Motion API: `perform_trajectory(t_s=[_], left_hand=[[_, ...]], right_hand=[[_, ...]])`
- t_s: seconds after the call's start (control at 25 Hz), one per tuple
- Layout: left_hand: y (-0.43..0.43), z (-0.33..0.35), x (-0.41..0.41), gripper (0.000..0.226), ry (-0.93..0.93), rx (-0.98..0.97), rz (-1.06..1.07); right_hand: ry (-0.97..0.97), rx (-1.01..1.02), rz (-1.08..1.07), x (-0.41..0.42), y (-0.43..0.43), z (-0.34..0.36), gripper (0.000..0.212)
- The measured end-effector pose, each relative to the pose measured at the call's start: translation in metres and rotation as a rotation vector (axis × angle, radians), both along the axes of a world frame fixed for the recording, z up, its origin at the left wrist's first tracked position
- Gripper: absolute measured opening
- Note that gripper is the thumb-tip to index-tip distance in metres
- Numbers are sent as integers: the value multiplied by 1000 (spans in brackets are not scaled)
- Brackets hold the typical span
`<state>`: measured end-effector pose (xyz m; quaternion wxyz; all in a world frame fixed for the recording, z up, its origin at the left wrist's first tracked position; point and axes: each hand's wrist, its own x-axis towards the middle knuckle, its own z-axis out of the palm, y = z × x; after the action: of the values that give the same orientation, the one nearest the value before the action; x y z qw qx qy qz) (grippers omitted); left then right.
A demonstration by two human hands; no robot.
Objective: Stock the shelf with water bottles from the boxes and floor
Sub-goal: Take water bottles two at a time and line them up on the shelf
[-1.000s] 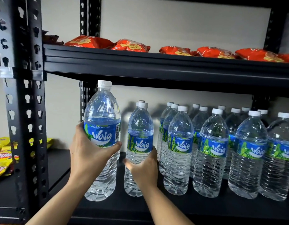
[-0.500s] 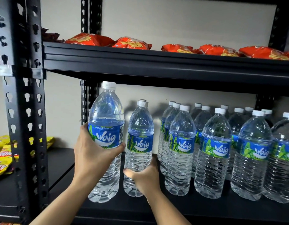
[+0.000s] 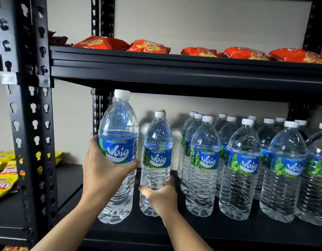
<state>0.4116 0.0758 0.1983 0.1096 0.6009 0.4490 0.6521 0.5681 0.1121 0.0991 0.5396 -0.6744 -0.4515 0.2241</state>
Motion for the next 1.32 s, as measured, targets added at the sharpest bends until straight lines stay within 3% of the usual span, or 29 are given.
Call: perform_trajectory(t_s=[0.28,0.48,0.6,0.8,1.04,1.32], left_hand=[[1,-4,-4,82,-2,-19,6],[7,-13,-9,78,16,-41,-22],[17,-17,-11,78,22,-53,-19],[39,-18,-16,76,-1,-62,3],[67,-31,-18,80,21,-134,8],[77,-76,-23,72,-38,-234,-126]], right_hand=[[49,-71,156,11,-12,-8,74],[-367,-209,343,41,-42,-4,58],[-608,-275,363,44,-39,-18,79],[-715,-375,323,48,-28,-29,114],[-824,-399,349,48,-28,-23,124],[-772,-347,359,54,-20,-31,133]])
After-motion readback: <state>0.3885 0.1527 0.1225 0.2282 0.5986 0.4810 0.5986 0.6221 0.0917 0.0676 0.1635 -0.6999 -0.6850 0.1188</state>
